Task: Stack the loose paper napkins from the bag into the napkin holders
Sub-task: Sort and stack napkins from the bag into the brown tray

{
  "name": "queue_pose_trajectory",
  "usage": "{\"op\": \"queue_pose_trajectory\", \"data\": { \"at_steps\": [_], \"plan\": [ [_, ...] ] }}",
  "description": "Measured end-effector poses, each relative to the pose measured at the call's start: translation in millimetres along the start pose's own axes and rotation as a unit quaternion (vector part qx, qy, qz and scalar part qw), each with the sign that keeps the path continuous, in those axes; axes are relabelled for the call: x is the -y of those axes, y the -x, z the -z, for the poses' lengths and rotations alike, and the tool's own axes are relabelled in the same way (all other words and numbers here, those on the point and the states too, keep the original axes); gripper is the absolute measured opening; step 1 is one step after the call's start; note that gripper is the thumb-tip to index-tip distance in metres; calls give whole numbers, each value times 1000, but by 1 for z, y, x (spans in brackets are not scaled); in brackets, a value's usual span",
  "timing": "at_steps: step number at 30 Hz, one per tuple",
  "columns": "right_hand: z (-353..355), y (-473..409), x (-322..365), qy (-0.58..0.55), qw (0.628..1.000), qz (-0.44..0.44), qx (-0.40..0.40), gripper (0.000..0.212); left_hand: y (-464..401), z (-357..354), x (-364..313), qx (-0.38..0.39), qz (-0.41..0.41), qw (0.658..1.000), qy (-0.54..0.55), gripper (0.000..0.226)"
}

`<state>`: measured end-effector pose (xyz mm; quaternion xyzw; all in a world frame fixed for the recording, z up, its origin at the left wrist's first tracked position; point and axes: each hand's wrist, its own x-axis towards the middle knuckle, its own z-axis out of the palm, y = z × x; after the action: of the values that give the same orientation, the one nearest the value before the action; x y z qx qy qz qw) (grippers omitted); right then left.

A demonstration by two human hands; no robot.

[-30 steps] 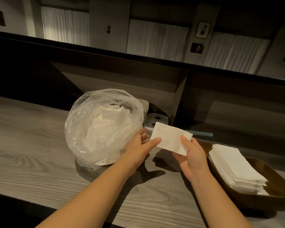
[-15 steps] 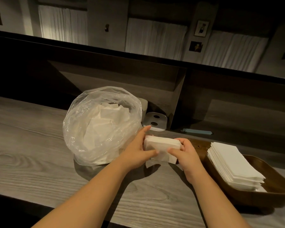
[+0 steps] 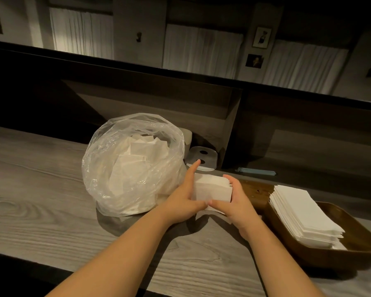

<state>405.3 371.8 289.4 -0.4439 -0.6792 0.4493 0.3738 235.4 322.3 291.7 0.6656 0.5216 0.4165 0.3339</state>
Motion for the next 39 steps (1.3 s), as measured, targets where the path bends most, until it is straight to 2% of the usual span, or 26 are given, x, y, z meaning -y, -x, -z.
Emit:
{"op": "queue_pose_trajectory", "data": {
  "at_steps": [4, 7, 9, 14, 17, 19, 22, 27, 29, 31, 35, 39],
  "plan": [
    [0, 0, 1, -30, 999, -6, -7, 93, 1, 2, 0, 15, -7, 1000, 24, 106],
    [1, 1, 1, 16, 998, 7, -56, 71, -1, 2, 2, -15, -12, 1000, -10, 99],
    [3, 1, 1, 19, 998, 14, -56, 59, -1, 4, 4, -21, -8, 1000, -5, 98],
    [3, 2, 1, 14, 999, -2, -32, 72, 1, 7, 2, 25, -2, 999, -24, 110],
    [1, 3, 2, 35, 999, -2, -25, 76, 1, 7, 1, 51, 6, 998, -39, 108],
    [1, 4, 3, 41, 998, 10, -42, 71, -1, 6, 4, 16, 5, 999, -29, 102],
    [2, 6, 6, -8, 997, 15, -74, 61, -5, 8, 9, -75, 27, 996, 39, 87],
    [2, 9, 15, -16, 998, 7, -63, 44, -3, 10, 8, -58, 73, 993, 74, 53],
    [4, 13, 23, 9, 998, -2, -56, 36, 0, 9, 1, -81, 74, 991, 79, 34],
    [9, 17, 42, 67, 996, 12, -49, 32, 2, 14, -12, -115, 63, 986, 101, 25],
    [35, 29, 102, 178, 980, 76, -58, 35, 1, 28, -63, -134, 4, 978, 162, 22],
    [72, 41, 154, 291, 955, 57, 7, 39, -13, 19, -121, -91, -52, 991, 81, 31]
  ]
}}
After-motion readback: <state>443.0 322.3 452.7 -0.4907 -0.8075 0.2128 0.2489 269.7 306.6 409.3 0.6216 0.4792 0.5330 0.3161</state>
